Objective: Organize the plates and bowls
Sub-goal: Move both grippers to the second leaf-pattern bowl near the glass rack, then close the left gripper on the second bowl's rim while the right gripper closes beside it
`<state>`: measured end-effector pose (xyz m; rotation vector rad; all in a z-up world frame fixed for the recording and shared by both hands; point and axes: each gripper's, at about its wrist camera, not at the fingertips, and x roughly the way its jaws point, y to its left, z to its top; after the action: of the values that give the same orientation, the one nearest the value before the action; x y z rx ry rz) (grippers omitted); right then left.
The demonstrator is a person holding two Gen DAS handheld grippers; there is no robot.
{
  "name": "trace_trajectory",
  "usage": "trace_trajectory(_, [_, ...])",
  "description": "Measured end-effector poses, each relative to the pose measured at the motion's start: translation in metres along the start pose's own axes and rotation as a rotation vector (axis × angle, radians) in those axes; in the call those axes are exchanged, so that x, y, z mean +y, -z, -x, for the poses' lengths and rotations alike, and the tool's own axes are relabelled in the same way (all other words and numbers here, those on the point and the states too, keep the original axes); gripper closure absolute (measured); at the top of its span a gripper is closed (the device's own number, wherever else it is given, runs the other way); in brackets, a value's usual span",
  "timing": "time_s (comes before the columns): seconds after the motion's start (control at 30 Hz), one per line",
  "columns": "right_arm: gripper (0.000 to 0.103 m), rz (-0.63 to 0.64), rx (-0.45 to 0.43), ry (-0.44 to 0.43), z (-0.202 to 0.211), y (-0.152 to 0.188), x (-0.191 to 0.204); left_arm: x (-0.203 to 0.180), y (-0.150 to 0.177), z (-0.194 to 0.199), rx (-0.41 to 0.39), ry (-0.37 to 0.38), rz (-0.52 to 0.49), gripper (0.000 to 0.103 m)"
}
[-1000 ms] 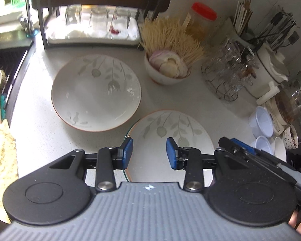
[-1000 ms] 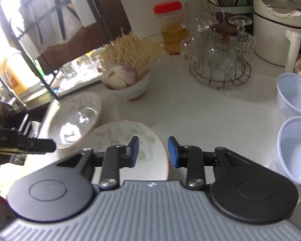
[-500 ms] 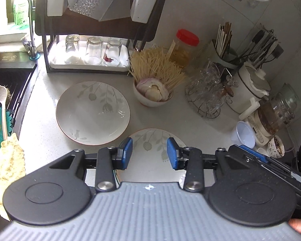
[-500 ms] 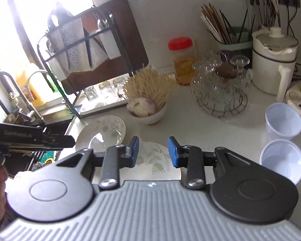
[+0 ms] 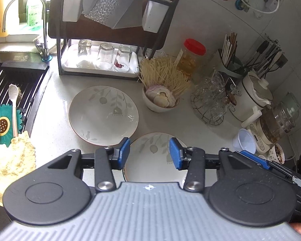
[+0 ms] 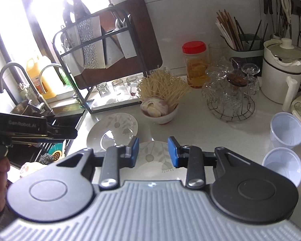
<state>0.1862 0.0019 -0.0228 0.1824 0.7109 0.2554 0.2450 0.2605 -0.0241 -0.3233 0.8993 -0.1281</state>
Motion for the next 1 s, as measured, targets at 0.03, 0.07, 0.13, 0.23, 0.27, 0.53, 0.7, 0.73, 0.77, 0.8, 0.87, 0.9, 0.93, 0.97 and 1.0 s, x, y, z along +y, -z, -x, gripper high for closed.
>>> trace_trajectory(0.03, [0.068,-0.008,0.009,0.007,-0.003,-0.001,0.001,0.003,-0.001,-0.004,0.005,-0.007,-0.002,0.049])
trace_trajectory(0.07, [0.068,-0.017,0.014,0.01,-0.007,-0.001,0.002,0.006,-0.003,-0.009,0.012,-0.013,-0.005,0.048])
trace_trajectory(0.13, [0.068,-0.025,0.027,0.01,-0.014,-0.003,0.004,0.014,-0.009,-0.016,0.02,-0.013,-0.007,0.048])
trace_trajectory(0.23, [0.068,-0.021,0.04,0.012,-0.025,-0.006,0.01,0.026,-0.022,-0.024,0.027,-0.023,-0.02,0.048])
trace_trajectory(0.27, [0.068,-0.023,0.041,0.012,-0.027,-0.009,0.012,0.028,-0.026,-0.026,0.023,-0.023,-0.024,0.048])
trace_trajectory(0.53, [0.068,-0.005,0.066,0.092,-0.061,-0.016,0.024,0.052,-0.043,-0.052,0.036,0.02,-0.005,0.046])
trace_trajectory(0.7, [0.063,-0.035,0.105,0.107,-0.084,-0.019,0.025,0.075,-0.053,-0.07,0.066,0.024,-0.027,0.045])
trace_trajectory(0.73, [0.056,-0.038,0.105,0.113,-0.087,-0.02,0.025,0.08,-0.055,-0.073,0.066,0.021,-0.028,0.043])
trace_trajectory(0.77, [0.038,-0.047,0.103,0.119,-0.09,-0.021,0.025,0.086,-0.057,-0.077,0.067,0.017,-0.026,0.042])
trace_trajectory(0.8, [0.025,-0.056,0.1,0.125,-0.093,-0.021,0.024,0.092,-0.059,-0.08,0.067,0.013,-0.021,0.04])
trace_trajectory(0.87, [0.022,-0.077,0.108,0.131,-0.101,-0.021,0.023,0.103,-0.063,-0.087,0.068,0.014,-0.012,0.038])
trace_trajectory(0.9, [0.022,-0.088,0.12,0.131,-0.106,-0.021,0.022,0.108,-0.065,-0.091,0.074,0.014,-0.01,0.038])
trace_trajectory(0.93, [0.022,-0.099,0.124,0.126,-0.111,-0.022,0.022,0.113,-0.067,-0.096,0.081,0.012,-0.007,0.037])
trace_trajectory(0.97, [0.022,-0.108,0.13,0.122,-0.115,-0.023,0.022,0.118,-0.069,-0.101,0.088,0.009,-0.001,0.036])
trace_trajectory(1.0, [0.022,-0.114,0.132,0.116,-0.119,-0.023,0.022,0.122,-0.071,-0.106,0.099,0.005,0.006,0.034])
